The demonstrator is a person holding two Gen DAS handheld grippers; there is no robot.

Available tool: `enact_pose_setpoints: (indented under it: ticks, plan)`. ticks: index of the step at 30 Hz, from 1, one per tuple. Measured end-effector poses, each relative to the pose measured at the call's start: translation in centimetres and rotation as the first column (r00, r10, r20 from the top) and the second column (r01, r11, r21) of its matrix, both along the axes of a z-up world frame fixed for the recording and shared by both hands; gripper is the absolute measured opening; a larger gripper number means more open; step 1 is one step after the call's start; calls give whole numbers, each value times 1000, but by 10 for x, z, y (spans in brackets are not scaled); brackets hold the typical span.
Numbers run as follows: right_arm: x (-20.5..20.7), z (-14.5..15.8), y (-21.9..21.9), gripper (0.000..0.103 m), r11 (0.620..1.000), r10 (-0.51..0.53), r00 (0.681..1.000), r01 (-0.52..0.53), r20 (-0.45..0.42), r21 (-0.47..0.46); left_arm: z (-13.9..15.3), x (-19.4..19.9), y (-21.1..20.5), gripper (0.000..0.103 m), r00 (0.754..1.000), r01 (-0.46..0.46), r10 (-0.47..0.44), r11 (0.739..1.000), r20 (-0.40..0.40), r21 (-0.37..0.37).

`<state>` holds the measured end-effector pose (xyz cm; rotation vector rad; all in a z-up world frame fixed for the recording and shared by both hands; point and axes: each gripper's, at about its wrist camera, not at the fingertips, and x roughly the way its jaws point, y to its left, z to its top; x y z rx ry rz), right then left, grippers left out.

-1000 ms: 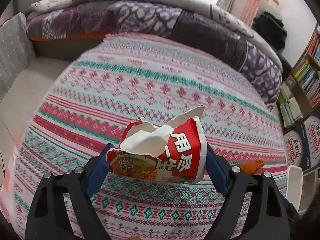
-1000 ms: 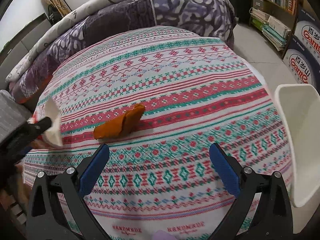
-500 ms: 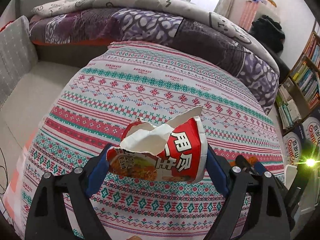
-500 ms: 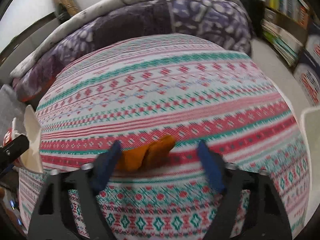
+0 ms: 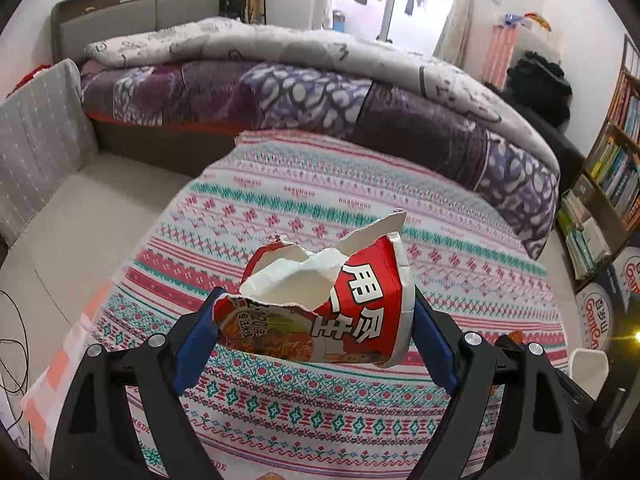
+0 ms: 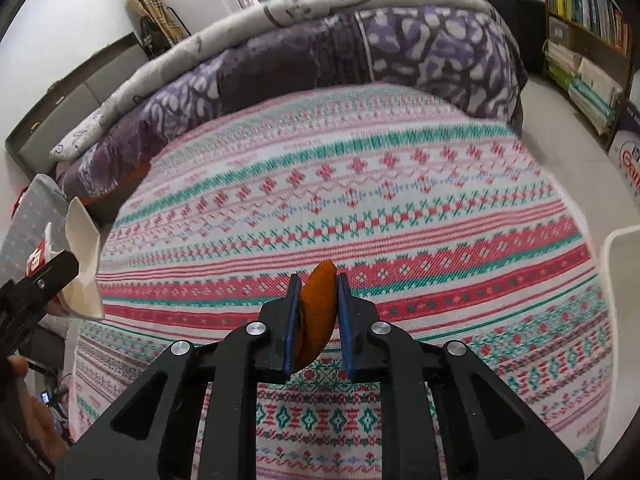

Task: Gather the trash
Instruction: 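Lift the red noodle cup with the left tool while the right tool grasps the orange piece, then carry the noodle cup in the left tool and orange piece in the right tool toward the bin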

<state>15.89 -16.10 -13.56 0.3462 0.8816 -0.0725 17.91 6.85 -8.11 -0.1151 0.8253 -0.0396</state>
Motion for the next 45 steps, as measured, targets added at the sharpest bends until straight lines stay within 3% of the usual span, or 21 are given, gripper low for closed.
enact_pose_setpoints:
  ticks: [9, 26, 45]
  plan:
    - [-28, 36, -9, 17, 999, 1, 997, 3, 79, -52, 22, -17, -12, 85, 998, 9, -10, 1000, 58, 20]
    - [-78, 78, -36, 17, 989, -29, 983, 55, 181, -140, 49, -52, -59, 85, 989, 77, -85, 995, 123, 71]
    - [-131, 101, -120, 17, 944, -243, 941, 285, 235, -166, 64, -82, -146, 85, 961, 204, -217, 974, 169, 95]
